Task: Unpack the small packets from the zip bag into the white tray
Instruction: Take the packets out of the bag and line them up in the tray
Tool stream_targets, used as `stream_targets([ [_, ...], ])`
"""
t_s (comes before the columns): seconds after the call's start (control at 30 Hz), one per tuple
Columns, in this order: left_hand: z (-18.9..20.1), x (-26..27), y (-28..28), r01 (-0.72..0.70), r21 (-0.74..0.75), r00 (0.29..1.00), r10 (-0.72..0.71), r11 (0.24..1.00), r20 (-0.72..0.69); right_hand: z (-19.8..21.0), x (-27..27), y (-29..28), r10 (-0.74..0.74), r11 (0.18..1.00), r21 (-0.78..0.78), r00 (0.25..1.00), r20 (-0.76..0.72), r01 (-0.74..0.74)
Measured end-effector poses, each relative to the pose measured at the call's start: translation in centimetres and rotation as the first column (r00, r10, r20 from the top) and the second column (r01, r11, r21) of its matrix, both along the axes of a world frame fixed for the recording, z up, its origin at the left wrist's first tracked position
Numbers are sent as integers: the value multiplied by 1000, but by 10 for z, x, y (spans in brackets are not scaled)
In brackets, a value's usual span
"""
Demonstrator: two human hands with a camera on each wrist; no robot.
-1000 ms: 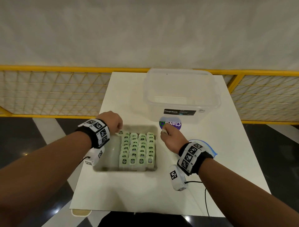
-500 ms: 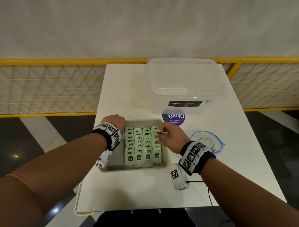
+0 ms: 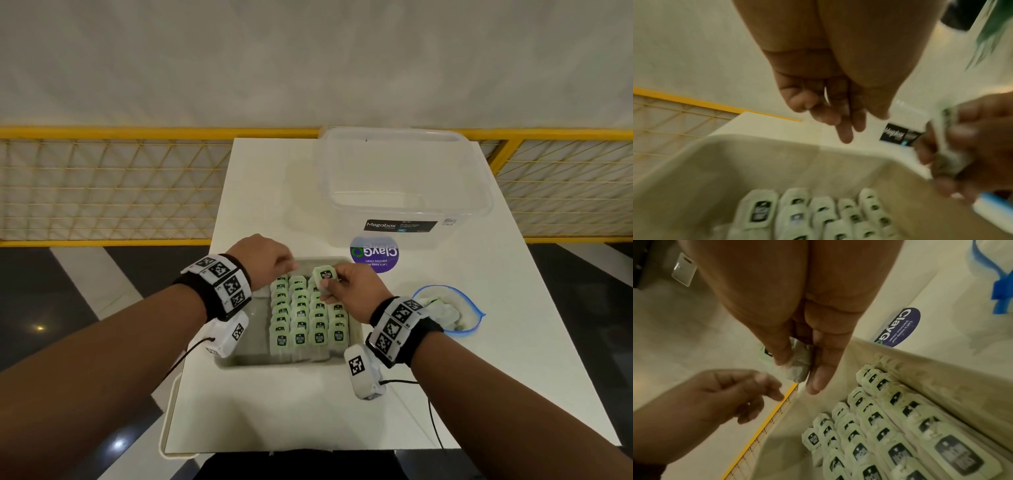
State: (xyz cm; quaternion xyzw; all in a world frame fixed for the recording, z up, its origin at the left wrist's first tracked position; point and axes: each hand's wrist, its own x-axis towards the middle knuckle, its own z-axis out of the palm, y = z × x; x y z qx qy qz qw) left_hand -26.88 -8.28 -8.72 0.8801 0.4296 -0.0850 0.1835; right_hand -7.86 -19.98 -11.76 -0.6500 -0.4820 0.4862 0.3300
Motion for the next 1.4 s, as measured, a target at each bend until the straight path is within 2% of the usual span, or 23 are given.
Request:
stream_targets([
  [0.07,14,2,-10,38,-59,970,-23,998,244,5,-5,4,1,1000,15,1000,-1,-1],
  [0.13,21,7,-16,83,-57,949,-61,995,310,8,-9,7,15,999,37,1000,-6,-14],
  [0.27,25,12,-16,93,56,959,-104,994,263,4,-10,13,16,1000,10,998,54,-17],
  [0.43,27,13,-16,99,51,966,-108,994,233,6,-11,15,29,999,26,977,213,-35],
  [0.5,29,13,-14,113,50,968,-122,992,220,6,-12,15,38,999,29,973,227,-46],
  [0.6,32,2,-4,6,52,976,-17,999,219,5,-7,15,-11,998,60,958,286,-6],
  [0.67,30,-8,4,-67,61,989,58,996,138,4,2,15,-43,995,95,920,390,6],
  [0.73,25,-14,7,-79,70,996,81,994,-30,0,13,14,-68,996,81,878,474,33],
  [0.83,10,-14,9,-65,-3,954,61,998,-293,-9,26,11,-47,996,-32,832,552,78],
  [0.93,-11,-13,7,-48,-58,893,17,997,-449,-19,31,7,46,978,-193,829,557,75],
  [1.0,-21,-11,7,-25,-33,866,5,999,-500,-23,31,6,75,967,-243,840,538,69],
  [1.1,-26,-5,8,2,-7,843,-5,1000,-537,-26,29,5,65,969,-238,866,496,63],
  [1.4,-31,6,1,-103,66,844,122,992,-522,-28,32,2,43,980,-192,899,436,46],
])
